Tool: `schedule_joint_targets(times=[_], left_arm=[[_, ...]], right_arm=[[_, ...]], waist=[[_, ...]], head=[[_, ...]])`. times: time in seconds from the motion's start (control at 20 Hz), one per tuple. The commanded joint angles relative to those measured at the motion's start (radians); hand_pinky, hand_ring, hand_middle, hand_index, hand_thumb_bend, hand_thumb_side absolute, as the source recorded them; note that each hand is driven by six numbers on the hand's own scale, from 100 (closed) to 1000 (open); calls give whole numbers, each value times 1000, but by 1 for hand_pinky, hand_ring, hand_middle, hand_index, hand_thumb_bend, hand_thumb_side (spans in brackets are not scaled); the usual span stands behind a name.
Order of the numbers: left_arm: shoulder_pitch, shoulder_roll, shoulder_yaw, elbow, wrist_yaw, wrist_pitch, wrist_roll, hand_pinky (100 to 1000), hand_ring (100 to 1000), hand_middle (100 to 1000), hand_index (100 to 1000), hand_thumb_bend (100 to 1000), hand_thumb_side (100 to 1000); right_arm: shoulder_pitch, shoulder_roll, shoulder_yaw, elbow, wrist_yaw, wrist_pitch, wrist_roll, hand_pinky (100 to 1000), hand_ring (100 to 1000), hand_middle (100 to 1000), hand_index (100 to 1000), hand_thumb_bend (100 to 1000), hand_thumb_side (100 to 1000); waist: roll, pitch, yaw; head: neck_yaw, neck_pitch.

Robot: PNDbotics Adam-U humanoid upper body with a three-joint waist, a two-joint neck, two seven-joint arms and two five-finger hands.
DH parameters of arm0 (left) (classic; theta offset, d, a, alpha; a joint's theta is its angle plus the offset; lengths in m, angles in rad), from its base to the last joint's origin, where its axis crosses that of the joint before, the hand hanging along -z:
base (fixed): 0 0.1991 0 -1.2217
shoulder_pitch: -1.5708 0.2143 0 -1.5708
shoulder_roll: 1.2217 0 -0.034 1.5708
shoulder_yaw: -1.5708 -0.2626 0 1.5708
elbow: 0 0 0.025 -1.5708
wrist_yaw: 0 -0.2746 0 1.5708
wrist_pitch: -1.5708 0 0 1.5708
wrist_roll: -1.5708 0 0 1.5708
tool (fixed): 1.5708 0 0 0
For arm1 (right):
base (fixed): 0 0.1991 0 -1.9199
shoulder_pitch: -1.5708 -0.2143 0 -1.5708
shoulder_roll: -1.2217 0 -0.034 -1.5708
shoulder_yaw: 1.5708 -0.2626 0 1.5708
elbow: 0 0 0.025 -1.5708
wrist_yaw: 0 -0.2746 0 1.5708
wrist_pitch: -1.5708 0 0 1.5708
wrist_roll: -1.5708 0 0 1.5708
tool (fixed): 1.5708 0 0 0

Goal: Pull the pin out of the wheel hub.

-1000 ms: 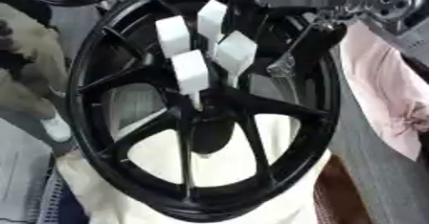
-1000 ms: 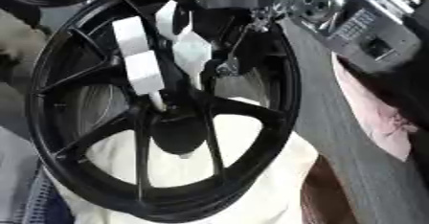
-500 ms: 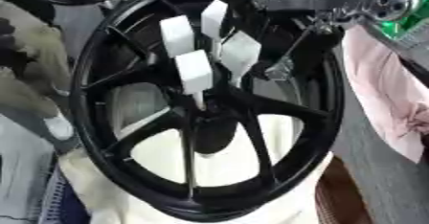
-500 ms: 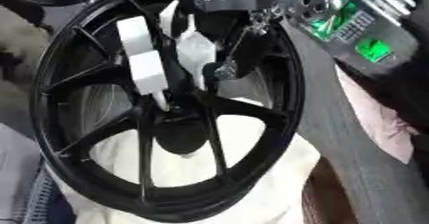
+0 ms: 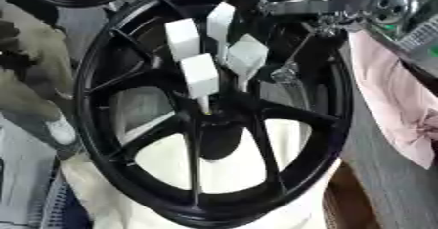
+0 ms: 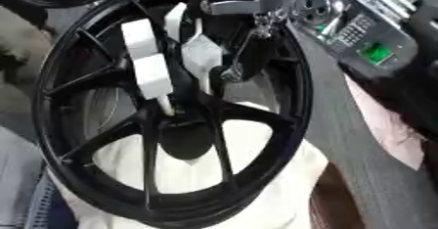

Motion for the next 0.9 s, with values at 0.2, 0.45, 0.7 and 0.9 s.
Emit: schedule_joint_targets(times=[0.2, 0.45, 0.7, 0.9], left_arm=[[-12, 16, 1, -20, 0, -2, -4, 747, 698, 597, 745, 492, 785], [-13, 17, 1, -20, 1, -2, -4, 747, 699, 597, 745, 491, 785], [-13, 17, 0, -20, 0, -2, -6, 746, 700, 598, 745, 490, 786], [-14, 17, 0, -21, 1, -2, -7, 746, 701, 599, 745, 489, 787]], right_arm=[[-1, -43, -16, -37, -32, 7, 12, 806, 736, 743, 793, 327, 100], [-3, -41, -16, -43, -51, 20, 13, 804, 730, 736, 789, 305, 100], [-4, -39, -17, -44, -60, 31, 4, 801, 720, 724, 780, 243, 100], [-7, -34, -16, -34, -53, 25, 3, 796, 707, 709, 773, 164, 100]], waist=[[1, -13, 1], [1, -12, 2], [2, -11, 1], [2, -10, 3]], head=[[-2, -17], [-3, -17], [-5, -17], [-7, -17]])
